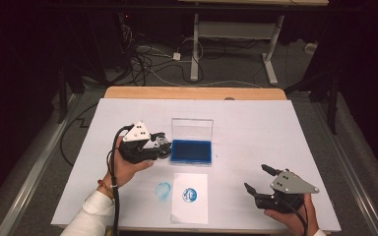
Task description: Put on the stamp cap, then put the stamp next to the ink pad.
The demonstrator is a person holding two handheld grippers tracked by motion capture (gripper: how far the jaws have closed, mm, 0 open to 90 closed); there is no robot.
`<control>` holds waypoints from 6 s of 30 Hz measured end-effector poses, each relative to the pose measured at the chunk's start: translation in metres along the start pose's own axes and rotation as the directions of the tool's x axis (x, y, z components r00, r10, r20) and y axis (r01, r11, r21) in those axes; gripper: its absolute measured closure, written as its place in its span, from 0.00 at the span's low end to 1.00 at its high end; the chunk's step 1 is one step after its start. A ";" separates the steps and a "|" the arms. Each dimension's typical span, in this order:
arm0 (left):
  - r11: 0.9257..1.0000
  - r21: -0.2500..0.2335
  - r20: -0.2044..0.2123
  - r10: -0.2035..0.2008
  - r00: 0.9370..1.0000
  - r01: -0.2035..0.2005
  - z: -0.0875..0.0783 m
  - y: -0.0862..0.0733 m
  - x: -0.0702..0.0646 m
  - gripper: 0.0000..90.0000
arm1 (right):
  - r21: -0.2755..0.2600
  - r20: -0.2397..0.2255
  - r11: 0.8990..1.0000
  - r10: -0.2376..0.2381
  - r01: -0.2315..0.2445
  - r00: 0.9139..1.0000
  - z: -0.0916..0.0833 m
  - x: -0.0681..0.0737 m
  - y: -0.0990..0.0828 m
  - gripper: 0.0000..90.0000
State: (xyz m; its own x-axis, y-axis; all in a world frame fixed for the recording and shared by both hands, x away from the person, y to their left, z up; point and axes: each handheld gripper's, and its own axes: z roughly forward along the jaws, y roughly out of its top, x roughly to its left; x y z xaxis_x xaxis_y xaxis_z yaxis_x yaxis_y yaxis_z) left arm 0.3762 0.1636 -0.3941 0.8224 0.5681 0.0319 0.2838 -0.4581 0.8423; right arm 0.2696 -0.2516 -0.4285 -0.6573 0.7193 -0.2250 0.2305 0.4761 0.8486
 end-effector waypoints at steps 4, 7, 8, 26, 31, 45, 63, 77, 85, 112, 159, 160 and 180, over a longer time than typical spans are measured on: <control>1.000 0.022 -0.002 -0.015 1.000 0.015 0.007 -0.004 0.006 0.61 | -0.001 -0.002 1.000 -0.003 0.003 1.000 0.000 0.001 0.001 0.26; 0.999 0.035 -0.002 -0.019 1.000 0.019 0.012 -0.005 0.011 0.61 | 0.008 -0.009 1.000 -0.005 0.005 1.000 0.001 0.001 -0.001 0.26; 0.999 0.042 -0.004 -0.019 1.000 0.019 0.014 -0.006 0.012 0.61 | 0.011 -0.010 1.000 -0.005 0.005 1.000 0.002 0.001 -0.002 0.26; 0.991 0.115 -0.047 -0.063 0.997 0.068 0.042 -0.020 0.033 0.60 | 0.022 -0.023 1.000 -0.021 0.022 1.000 0.009 0.007 0.001 0.26; 0.989 0.120 -0.043 -0.084 0.996 0.088 0.047 -0.024 0.039 0.60 | 0.023 -0.021 1.000 -0.020 0.020 1.000 0.008 0.008 0.000 0.26; 0.983 0.149 -0.044 -0.106 0.993 0.111 0.054 -0.032 0.045 0.60 | 0.044 -0.026 0.999 -0.020 0.021 0.999 0.009 0.008 -0.003 0.26; 0.987 0.130 -0.106 -0.077 0.991 0.091 0.051 -0.030 0.041 0.47 | 0.049 -0.026 0.998 -0.026 0.027 0.999 0.008 0.008 -0.004 0.26; 0.996 -0.006 -0.136 -0.092 0.986 0.092 0.037 -0.023 0.034 0.17 | 0.047 -0.032 0.998 -0.031 0.032 0.999 0.008 0.009 -0.004 0.26; 0.997 -0.014 -0.144 -0.072 0.987 0.071 0.034 -0.021 0.031 0.16 | 0.041 -0.028 0.999 -0.030 0.031 0.999 0.007 0.009 -0.004 0.26; 0.999 -0.033 -0.144 0.034 0.989 -0.039 0.007 -0.006 0.001 0.17 | 0.009 -0.018 1.000 -0.028 0.028 0.999 0.002 0.010 -0.001 0.26; 0.984 -0.074 -0.219 0.145 0.965 -0.165 -0.044 -0.020 -0.044 0.17 | -0.063 0.101 0.998 -0.003 0.009 0.995 -0.014 -0.003 -0.001 0.26; 0.984 -0.074 -0.218 0.143 0.965 -0.162 -0.045 -0.021 -0.044 0.17 | -0.064 0.102 0.998 -0.001 0.008 0.995 -0.014 -0.004 -0.001 0.26; 0.987 -0.044 -0.290 0.137 0.947 -0.157 -0.053 -0.054 -0.045 0.17 | -0.065 0.117 0.998 0.008 0.000 0.993 -0.015 -0.005 -0.002 0.26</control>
State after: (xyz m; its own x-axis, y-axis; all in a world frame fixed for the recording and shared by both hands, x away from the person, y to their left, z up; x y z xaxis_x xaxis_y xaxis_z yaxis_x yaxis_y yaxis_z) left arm 0.2979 0.1987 -0.4128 0.6747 0.6735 0.3019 0.1294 -0.5107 0.8500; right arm 0.2618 -0.2639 -0.4218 -0.5670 0.7772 -0.2730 0.1833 0.4422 0.8780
